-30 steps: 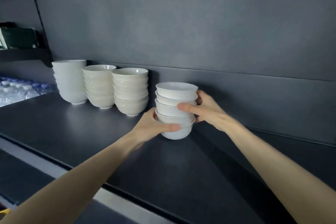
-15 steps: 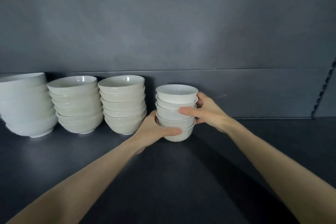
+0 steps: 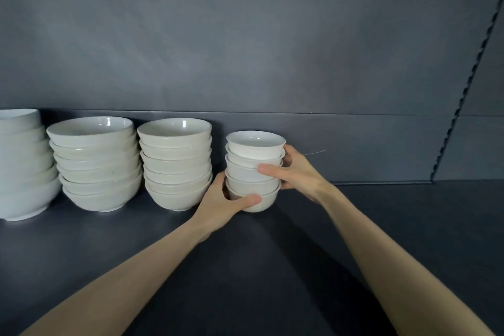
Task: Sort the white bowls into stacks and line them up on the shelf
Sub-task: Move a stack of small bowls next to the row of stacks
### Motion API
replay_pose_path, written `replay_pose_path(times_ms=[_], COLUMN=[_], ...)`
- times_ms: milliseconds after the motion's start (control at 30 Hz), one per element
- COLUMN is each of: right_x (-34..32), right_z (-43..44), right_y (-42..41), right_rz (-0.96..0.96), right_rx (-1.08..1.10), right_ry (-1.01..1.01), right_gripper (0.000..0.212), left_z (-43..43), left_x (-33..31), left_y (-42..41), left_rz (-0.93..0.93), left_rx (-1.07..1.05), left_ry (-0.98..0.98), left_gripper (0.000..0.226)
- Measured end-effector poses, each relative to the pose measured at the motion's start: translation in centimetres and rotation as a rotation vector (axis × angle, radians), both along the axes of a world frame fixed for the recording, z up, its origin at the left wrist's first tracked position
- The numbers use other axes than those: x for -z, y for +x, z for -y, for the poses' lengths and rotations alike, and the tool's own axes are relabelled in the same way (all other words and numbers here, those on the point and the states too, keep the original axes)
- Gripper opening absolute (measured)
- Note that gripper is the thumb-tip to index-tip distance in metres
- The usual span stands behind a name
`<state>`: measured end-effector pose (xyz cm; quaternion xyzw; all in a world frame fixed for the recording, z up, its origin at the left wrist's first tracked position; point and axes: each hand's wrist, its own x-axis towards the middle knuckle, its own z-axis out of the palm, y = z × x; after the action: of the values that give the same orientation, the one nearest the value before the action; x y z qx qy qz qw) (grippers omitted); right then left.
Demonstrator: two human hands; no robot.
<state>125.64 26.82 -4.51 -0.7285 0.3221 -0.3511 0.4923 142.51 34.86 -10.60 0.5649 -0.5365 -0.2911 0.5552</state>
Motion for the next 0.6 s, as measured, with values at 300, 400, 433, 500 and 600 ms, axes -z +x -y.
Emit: replay_pose_path(times_ms=[300, 400, 433, 500, 600], right_x=[0.36, 0.51, 0.56, 0.58, 0.56], right_z=[0.50, 0.52, 0.55, 0.68, 0.85], right_y=[0.15, 0.34, 0.33, 0.10, -0.33], right_rz=[0.019, 0.020, 0.018, 0.023, 0.043], right_rx=[-0.005, 0.027, 0.032, 0.027, 0.004], right_ry=[-0.017, -0.040, -0.044, -0.027, 0.005], right_gripper=[0.070, 0.073, 0.072, 0.069, 0.066], left_z=[0.19, 0.16, 0.19, 0.25, 0.22], left_x=[0.36, 0.44, 0.50, 0.63, 0.64], left_y=[0.07, 0.07, 0.13, 0.25, 0.18], left_rz=[-0.009, -0.012, -0.015, -0.021, -0.013], left_rx=[-0.014, -0.008, -0.003, 0.005, 0.003], left_ry=[-0.043, -0.054, -0.056, -0.053, -0.057], left_gripper=[0.075, 0.075, 0.077, 0.085, 0.085])
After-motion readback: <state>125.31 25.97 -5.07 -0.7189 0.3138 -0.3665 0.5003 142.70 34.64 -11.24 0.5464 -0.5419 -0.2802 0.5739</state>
